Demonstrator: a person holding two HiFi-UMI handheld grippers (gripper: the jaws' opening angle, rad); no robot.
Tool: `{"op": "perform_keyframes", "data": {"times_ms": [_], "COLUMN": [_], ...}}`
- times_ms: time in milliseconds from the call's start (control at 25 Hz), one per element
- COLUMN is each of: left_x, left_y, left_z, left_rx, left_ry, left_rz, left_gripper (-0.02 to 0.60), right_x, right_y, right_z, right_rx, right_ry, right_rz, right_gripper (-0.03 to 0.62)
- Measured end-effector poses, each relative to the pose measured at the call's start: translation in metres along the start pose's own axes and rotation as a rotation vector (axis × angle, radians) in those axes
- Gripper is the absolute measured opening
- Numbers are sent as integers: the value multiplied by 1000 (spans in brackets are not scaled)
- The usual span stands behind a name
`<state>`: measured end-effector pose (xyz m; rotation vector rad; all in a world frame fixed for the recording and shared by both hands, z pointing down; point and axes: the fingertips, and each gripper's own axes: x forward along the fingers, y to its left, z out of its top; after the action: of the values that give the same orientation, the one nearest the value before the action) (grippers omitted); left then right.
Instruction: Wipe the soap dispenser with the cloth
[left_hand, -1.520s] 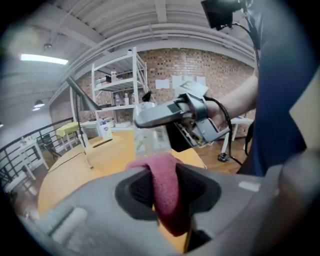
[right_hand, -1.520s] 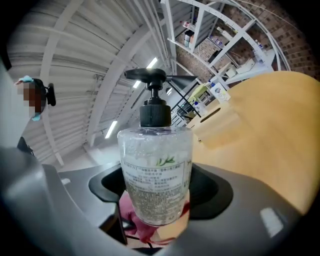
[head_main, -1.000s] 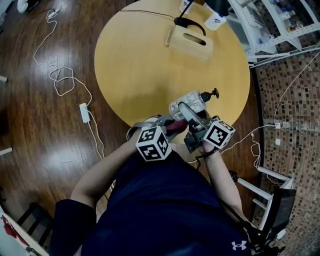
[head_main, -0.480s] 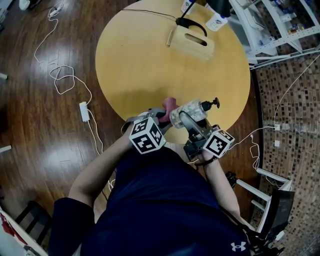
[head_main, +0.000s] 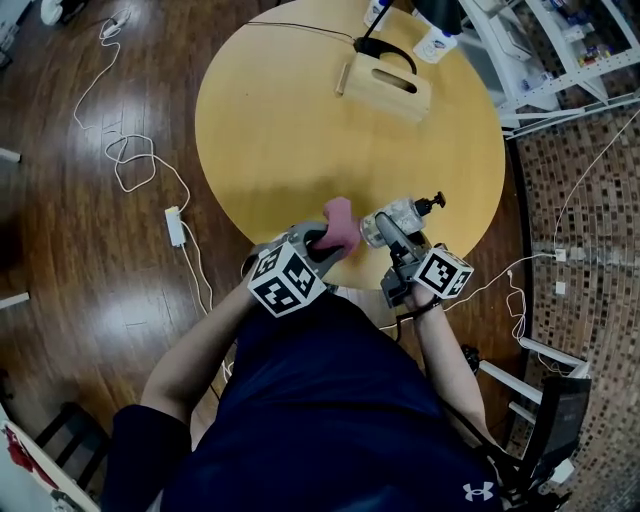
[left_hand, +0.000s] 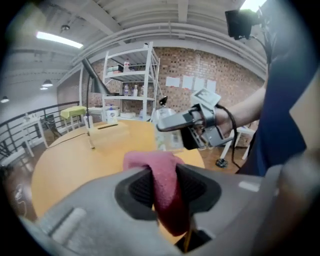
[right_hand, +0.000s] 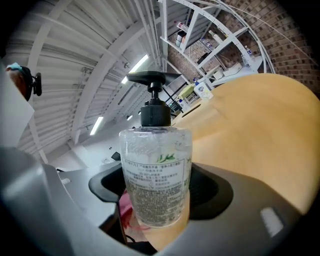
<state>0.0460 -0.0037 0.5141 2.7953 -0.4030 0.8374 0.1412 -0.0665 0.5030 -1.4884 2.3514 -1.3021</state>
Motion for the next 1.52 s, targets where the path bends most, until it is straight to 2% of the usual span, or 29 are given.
{"op": "perform_keyframes", "data": {"times_ms": [160,280,360,480,680,760,840,1120,1240,1400,1480,1520], "left_x": [2,18,29,37,30,28,34,46,52,69,73,73], "left_y": [43,64,77,101,141,150,152,153,145,117,114,115], "left_z": [-31,-44,-48,-45,-51,-50,-46,-55,-68,-96,-103,-103], "left_rx": [30,31,19,-35,-106,-102,-94,-211,-256,-332,-353,-367], "left_ry": [121,197,236,234,225,228,223,196,216,304,311,303], "left_rz": [156,166,155,163,250,276,265,276,250,143,134,139], "left_gripper": [104,104,104,104,104,104,104,105,106,115,148,227], "right_x": [3,14,25,47,98,105,99,76,70,54,49,49], "right_y": [-37,-66,-79,-88,-88,-86,-94,-112,-110,-110,-116,-121], "right_z": [-11,-14,-13,-11,-14,-12,-13,-32,-37,-39,-42,-43], "right_rx": [-54,-152,-213,-294,-422,-458,-482,-534,-534,-555,-561,-555], "right_ry": [55,102,118,132,172,160,139,119,122,148,176,198], "right_rz": [-138,-271,-328,-377,-359,-364,-401,-440,-439,-449,-443,-434], "right_gripper": [362,362,362,362,362,362,363,364,365,367,368,370]}}
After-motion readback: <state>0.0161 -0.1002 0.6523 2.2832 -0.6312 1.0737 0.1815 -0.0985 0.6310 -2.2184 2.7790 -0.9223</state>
